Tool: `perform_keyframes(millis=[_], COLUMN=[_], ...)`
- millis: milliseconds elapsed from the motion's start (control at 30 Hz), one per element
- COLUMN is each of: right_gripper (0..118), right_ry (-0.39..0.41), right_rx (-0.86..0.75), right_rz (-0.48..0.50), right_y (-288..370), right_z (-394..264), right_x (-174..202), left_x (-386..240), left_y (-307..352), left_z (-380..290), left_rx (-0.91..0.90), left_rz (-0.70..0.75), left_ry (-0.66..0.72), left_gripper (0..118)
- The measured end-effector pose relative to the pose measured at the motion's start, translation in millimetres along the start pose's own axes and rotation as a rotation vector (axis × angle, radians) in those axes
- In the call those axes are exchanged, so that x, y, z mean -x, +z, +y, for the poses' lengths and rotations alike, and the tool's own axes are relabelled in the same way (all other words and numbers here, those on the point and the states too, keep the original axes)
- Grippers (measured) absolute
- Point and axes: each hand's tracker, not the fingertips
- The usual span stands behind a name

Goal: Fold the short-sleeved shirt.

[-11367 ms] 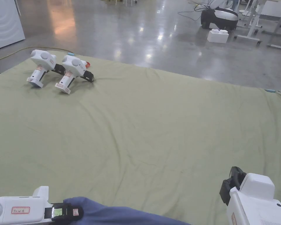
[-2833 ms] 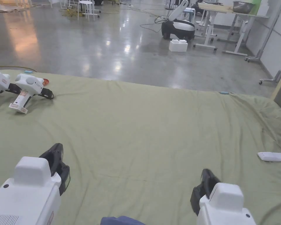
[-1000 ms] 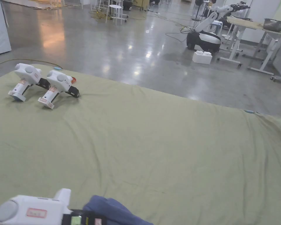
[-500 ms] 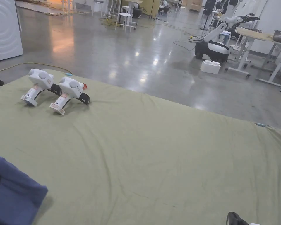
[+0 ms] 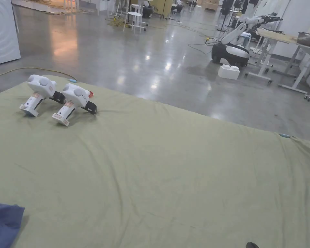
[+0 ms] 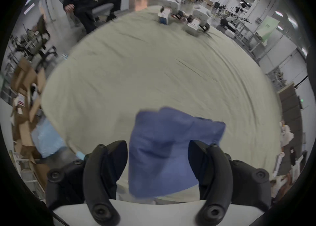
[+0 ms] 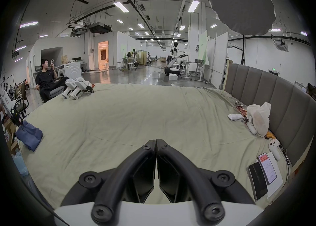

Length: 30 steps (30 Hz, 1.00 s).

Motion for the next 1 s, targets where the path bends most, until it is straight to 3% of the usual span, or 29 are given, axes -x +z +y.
perform_keyframes(millis=[200, 467, 633, 733, 833, 1000], right_gripper=[1, 1, 1, 1, 1, 1], right_ry=[-0.004, -0.049, -0.078, -0.075, -0.076, -0.086], right_rx=[-0.033, -0.067, -0.093, -0.117, -0.141, -0.175], right_rz=[0.001, -0.017, -0.042, -0.057, -0.068, -0.076], right_y=[-1, -11, -17, -18, -17, -13], right_z=[1, 3, 13, 20, 26, 32], right_x=[3, 4, 1, -1, -3, -6], left_x=[-17, -124, -220, -277, -317, -381], left_y=[31, 58, 51, 49, 43, 42], left_z=[-16, -98, -150, -171, -181, -189], left_rx=[-0.199, -0.455, -0.574, -0.67, -0.762, -0.838], left_rz=[0.18, -0.07, -0.176, -0.167, -0.205, -0.196], left_ry=[-0.059, -0.1, -0.222, -0.306, -0.293, -0.336], left_gripper=[79, 77, 74, 64, 57, 23])
